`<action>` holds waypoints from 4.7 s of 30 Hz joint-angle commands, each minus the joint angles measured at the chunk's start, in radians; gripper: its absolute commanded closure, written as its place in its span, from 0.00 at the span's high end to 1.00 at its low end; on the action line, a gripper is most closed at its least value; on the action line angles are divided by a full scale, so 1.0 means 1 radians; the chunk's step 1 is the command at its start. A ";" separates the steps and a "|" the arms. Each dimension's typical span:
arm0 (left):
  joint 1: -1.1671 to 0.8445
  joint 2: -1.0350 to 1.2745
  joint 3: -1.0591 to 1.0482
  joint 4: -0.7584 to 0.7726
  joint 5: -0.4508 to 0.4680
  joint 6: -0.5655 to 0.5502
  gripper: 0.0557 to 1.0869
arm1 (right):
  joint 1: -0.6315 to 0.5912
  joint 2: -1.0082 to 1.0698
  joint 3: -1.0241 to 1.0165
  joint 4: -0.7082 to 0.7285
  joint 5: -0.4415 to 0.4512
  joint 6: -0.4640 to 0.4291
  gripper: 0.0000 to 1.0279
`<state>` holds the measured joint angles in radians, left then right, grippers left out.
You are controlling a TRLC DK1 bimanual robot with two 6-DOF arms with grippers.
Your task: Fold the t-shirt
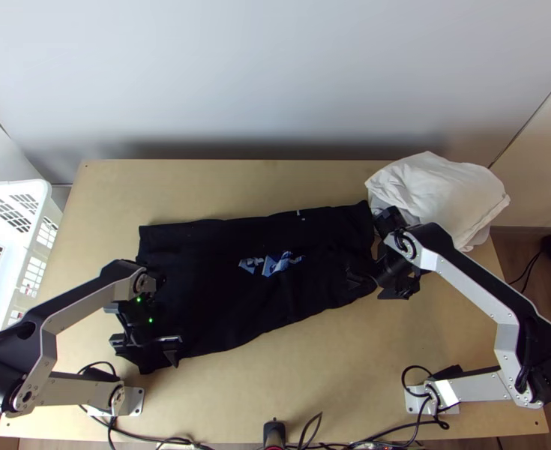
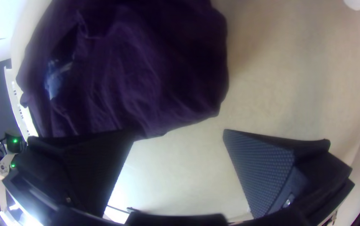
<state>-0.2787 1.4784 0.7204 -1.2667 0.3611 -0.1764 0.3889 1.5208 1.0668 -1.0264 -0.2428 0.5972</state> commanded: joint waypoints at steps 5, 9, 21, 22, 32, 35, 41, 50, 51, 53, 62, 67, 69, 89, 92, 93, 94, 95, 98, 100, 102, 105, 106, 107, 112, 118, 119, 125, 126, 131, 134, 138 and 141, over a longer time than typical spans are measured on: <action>-0.036 -0.021 -0.042 0.073 -0.059 -0.018 0.95 | -0.002 -0.017 0.004 -0.017 0.000 -0.010 0.95; -0.030 -0.018 -0.050 0.110 -0.175 -0.023 0.95 | -0.004 -0.024 -0.005 -0.021 0.000 -0.014 0.95; -0.050 -0.038 -0.039 0.194 -0.179 -0.018 0.59 | 0.007 -0.037 0.002 -0.020 -0.013 -0.034 0.95; -0.050 -0.056 -0.039 0.219 -0.179 -0.018 0.35 | 0.007 -0.037 -0.001 -0.020 -0.013 -0.034 0.95; -0.010 -0.152 -0.078 0.297 -0.057 -0.006 0.03 | -0.008 -0.033 -0.030 0.014 -0.010 -0.053 0.95; 0.007 -0.153 -0.076 0.303 -0.054 0.003 0.03 | -0.033 -0.030 -0.051 0.049 -0.012 -0.053 0.95; 0.007 -0.165 -0.064 0.303 -0.033 0.009 0.03 | -0.078 -0.025 -0.113 0.204 -0.009 -0.093 0.95; 0.018 -0.242 -0.039 0.288 -0.033 0.012 0.03 | -0.114 0.022 -0.119 0.318 0.002 -0.132 0.95; 0.019 -0.253 -0.036 0.288 -0.031 0.012 0.03 | -0.113 0.027 -0.119 0.319 0.002 -0.132 0.95; 0.022 -0.257 -0.016 0.288 -0.028 0.006 0.03 | -0.105 0.032 -0.120 0.313 0.000 -0.125 0.92; 0.055 -0.260 0.108 0.191 0.041 -0.023 0.03 | -0.041 -0.045 -0.102 0.169 -0.001 -0.108 0.83; 0.084 -0.267 0.126 0.190 0.041 -0.021 0.03 | -0.035 -0.091 -0.130 0.132 -0.001 -0.102 0.83; 0.096 -0.260 0.137 0.191 0.041 -0.021 0.03 | -0.031 -0.093 -0.139 0.134 -0.001 -0.102 0.83; 0.314 -0.173 0.364 0.171 0.073 -0.037 0.03 | -0.022 -0.093 -0.188 0.301 0.039 -0.048 0.83; 0.314 -0.164 0.367 0.171 0.076 -0.043 0.03 | -0.022 -0.090 -0.202 0.348 0.043 -0.043 0.80; 0.314 -0.161 0.369 0.171 0.076 -0.043 0.03 | -0.022 -0.090 -0.209 0.370 0.048 -0.036 0.72; 0.314 -0.159 0.370 0.171 0.076 -0.043 0.03 | -0.024 -0.090 -0.215 0.391 0.060 -0.028 0.63; 0.314 -0.159 0.373 0.171 0.076 -0.043 0.03 | -0.025 -0.090 -0.220 0.408 0.079 -0.016 0.51; 0.314 -0.158 0.383 0.171 0.076 -0.044 0.03 | -0.028 -0.088 -0.231 0.437 0.111 -0.005 0.29; 0.314 -0.158 0.387 0.171 0.076 -0.044 0.03 | -0.030 -0.085 -0.231 0.439 0.128 -0.005 0.18; 0.315 -0.159 0.392 0.170 0.076 -0.044 0.03 | -0.033 -0.094 -0.234 0.451 0.154 0.006 0.03; 0.338 -0.156 0.413 0.170 0.078 -0.044 0.03 | -0.042 -0.100 -0.226 0.450 0.162 0.003 0.03; 0.355 -0.153 0.422 0.170 0.090 -0.046 0.03 | -0.045 -0.102 -0.220 0.447 0.165 0.000 0.03; 0.380 -0.152 0.430 0.170 0.110 -0.046 0.03 | -0.050 -0.103 -0.212 0.440 0.166 -0.002 0.03; 0.472 -0.109 0.467 0.170 0.122 -0.038 0.03 | -0.068 -0.105 -0.176 0.424 0.177 -0.013 0.03; 0.524 -0.067 0.476 0.164 0.122 -0.012 0.03 | -0.081 -0.100 -0.128 0.422 0.177 -0.013 0.03; 0.524 -0.064 0.476 0.164 0.124 -0.012 0.03 | -0.081 -0.100 -0.116 0.422 0.177 -0.010 0.03; 0.513 -0.061 0.473 0.164 0.128 -0.012 0.03 | -0.082 -0.093 -0.021 0.424 0.177 -0.005 0.03; 0.513 -0.059 0.475 0.165 0.128 -0.012 0.03 | -0.084 -0.090 -0.001 0.424 0.177 -0.005 0.03; 0.501 -0.049 0.471 0.164 0.130 -0.014 0.03 | -0.087 -0.033 0.079 0.422 0.178 -0.004 0.03; 0.500 -0.046 0.470 0.164 0.131 -0.015 0.03 | -0.081 0.001 0.104 0.425 0.195 -0.005 0.03; 0.509 -0.046 0.464 0.164 0.130 -0.014 0.03 | -0.059 0.036 0.119 0.431 0.227 0.006 0.03; 0.530 -0.044 0.464 0.181 0.130 -0.023 0.03 | -0.041 0.062 0.133 0.436 0.249 0.015 0.03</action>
<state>0.2279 1.4292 1.1881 -1.1023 0.4900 -0.1905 0.3202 1.5261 1.1564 -0.6006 -0.0303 0.5964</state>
